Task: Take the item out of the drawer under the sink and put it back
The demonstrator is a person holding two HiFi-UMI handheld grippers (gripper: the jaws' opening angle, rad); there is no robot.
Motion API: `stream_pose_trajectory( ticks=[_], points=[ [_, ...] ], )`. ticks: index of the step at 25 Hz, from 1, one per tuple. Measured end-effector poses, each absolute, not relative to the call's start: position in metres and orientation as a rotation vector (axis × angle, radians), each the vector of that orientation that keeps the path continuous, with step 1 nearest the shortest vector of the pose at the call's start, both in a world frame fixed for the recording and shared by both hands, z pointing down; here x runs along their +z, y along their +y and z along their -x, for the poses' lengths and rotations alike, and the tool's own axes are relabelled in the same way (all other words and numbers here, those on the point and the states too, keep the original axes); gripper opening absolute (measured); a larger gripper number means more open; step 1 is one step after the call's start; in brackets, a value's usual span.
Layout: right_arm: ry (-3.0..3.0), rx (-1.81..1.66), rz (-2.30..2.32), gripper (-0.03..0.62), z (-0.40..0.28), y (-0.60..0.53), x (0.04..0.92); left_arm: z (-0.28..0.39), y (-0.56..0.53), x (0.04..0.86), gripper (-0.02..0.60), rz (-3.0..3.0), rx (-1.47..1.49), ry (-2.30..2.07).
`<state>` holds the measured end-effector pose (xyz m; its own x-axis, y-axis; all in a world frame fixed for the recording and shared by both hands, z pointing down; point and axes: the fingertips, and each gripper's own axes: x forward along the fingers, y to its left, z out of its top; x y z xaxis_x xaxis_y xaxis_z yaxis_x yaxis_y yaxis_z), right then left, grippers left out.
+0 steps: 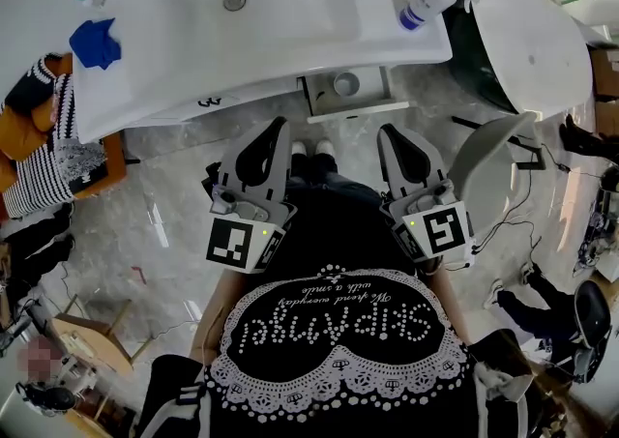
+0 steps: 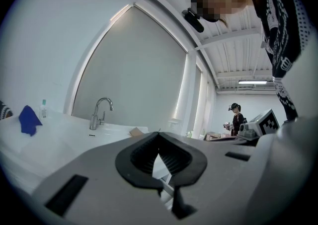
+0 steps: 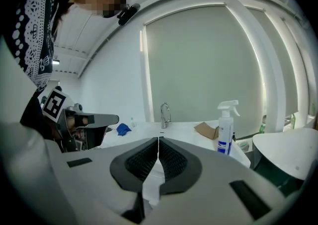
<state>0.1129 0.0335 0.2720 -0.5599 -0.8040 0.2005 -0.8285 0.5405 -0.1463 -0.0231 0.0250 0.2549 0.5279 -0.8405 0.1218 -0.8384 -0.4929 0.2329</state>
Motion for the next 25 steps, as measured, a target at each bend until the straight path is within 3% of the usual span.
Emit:
stream_pose_trajectory(
  ticks=[25],
  points=[
    [-2.614,0.347,-1.4,0.018,-0.1062,0.0262,0.2799,0.0299,0.0202,0.2587,0.003,-2.497,-0.006,-1.415]
  ],
)
